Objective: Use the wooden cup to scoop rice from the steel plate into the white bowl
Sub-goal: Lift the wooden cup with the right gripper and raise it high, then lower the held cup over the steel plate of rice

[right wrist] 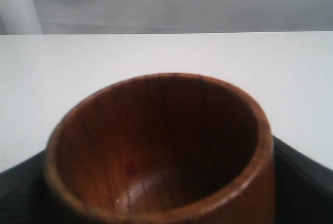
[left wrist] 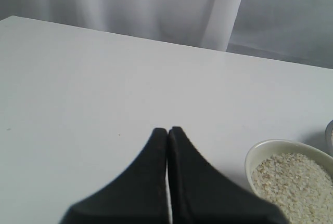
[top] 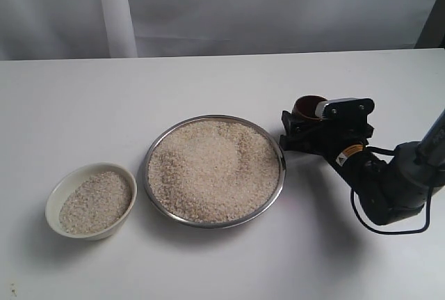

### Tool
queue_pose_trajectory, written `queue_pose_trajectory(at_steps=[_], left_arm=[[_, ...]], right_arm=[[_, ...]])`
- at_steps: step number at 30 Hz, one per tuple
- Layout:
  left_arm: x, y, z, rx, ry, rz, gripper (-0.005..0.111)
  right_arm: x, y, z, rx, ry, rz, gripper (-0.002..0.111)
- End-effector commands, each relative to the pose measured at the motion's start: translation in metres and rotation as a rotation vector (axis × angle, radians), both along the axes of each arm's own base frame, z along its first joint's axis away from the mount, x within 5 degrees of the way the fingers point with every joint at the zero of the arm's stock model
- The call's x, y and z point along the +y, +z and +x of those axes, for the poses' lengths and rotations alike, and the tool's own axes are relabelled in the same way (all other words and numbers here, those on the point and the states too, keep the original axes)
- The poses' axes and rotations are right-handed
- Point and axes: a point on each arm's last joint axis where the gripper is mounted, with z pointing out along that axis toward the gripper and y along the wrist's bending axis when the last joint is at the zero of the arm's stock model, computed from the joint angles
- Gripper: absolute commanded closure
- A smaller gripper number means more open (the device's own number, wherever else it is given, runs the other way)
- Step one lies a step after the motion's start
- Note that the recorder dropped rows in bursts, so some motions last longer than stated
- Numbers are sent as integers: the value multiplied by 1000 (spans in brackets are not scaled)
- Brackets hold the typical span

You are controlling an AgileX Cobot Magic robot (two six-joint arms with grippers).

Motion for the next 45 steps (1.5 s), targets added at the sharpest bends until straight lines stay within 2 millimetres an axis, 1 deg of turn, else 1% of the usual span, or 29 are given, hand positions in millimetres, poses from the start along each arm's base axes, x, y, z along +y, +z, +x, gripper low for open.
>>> queue_pose_trajectory(at_steps=[1,3,7,10,12,15,19,22,25,28,31,34,36,40,43,45], left_arm=[[-1,1,0,-8,-8,-7,107],[-1,1,0,-8,-8,-7,107],[-1,1,0,-8,-8,-7,107],[-1,1,0,-8,-8,-7,107],[-1,1,0,-8,-8,-7,107],[-1,1,0,-8,-8,-7,107],[-1,1,0,-8,-8,-7,107],[-1,1,0,-8,-8,-7,107],[-1,1,0,-8,-8,-7,107],[-1,1,0,-8,-8,-7,107],[-1,1,0,-8,-8,-7,107],[-1,1,0,-8,-8,-7,107],[-1,1,0,-8,-8,-7,107],[-1,1,0,-8,-8,-7,107],[-1,1,0,-8,-8,-7,107],[-1,1,0,-8,-8,-7,107]], right_arm=[[2,-1,-1,6,20,-12,99],[1,1,0,2,18,-11,108],[1,15,2,66,18,-37,108],[4,37,1,118,76,-99,108],[7,64,-1,127,112,-140,108],[7,112,-9,111,171,-233,108],[0,177,-31,72,186,-356,108],[-6,217,-53,16,195,-492,108],[-4,251,-74,37,215,-670,108],[7,274,-87,101,279,-855,108],[18,287,-96,174,341,-986,108],[32,296,-103,162,393,-1084,108],[44,297,-107,148,430,-1144,108],[66,292,-108,145,507,-1290,108],[84,284,-100,173,530,-1397,108],[99,274,-91,190,544,-1473,108]])
